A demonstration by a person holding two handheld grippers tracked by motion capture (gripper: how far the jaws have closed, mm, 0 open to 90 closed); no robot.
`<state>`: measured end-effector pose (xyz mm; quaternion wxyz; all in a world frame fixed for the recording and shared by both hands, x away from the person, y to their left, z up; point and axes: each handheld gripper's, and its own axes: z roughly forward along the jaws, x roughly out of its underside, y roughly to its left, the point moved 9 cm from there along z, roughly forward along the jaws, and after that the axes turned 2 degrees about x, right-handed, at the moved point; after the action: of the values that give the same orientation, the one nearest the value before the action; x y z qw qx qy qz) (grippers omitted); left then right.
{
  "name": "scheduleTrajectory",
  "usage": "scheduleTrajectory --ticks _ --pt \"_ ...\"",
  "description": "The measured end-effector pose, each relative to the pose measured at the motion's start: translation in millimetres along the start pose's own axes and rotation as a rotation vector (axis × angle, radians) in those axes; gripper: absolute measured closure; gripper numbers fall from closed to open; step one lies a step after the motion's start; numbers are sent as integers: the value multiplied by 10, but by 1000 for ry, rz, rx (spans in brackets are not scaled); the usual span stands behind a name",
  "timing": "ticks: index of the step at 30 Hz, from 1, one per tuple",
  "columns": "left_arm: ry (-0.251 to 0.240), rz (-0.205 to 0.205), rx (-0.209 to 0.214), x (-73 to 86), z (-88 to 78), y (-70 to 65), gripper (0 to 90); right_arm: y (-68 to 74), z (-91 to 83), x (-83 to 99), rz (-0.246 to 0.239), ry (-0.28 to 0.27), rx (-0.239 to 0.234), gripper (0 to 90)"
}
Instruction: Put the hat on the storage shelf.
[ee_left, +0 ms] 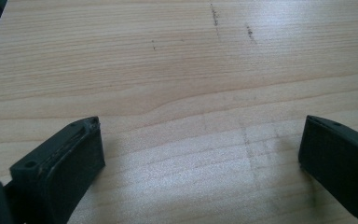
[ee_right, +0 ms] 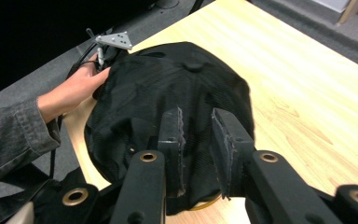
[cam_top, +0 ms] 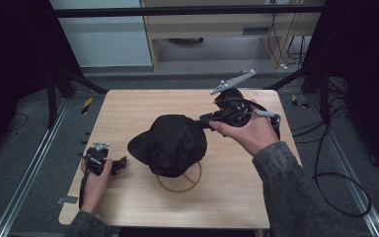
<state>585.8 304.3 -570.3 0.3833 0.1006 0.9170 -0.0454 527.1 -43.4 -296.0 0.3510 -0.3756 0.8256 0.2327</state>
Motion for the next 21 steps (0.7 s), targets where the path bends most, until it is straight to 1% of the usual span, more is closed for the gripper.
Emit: scheduleTrajectory --ticks 2,6,10,14,15,16,17,20,21 --pt "0 0 0 0 0 0 0 -11 -19 4 3 -9 6 727" --pt "0 0 0 -1 0 0 0 -77 -100 57 25 -35 31 628" --pt "0 -1 0 -1 1 0 0 -137 -153 96 58 -49 54 480" --pt "0 -1 0 -1 1 0 0 -212 -211 99 66 -79 97 342" --pt "-1 -1 0 -1 1 0 0 -229 -236 99 69 -89 109 312" --pt "-1 -1 0 -1 1 0 0 -229 -236 99 69 -89 109 312" --pt "0 -1 0 -1 1 0 0 -265 -277 99 72 -115 130 264" --pt "-2 -1 0 -2 3 0 0 -333 -357 121 83 -143 171 191" --pt "-2 -1 0 -2 3 0 0 -379 -405 147 84 -158 198 158"
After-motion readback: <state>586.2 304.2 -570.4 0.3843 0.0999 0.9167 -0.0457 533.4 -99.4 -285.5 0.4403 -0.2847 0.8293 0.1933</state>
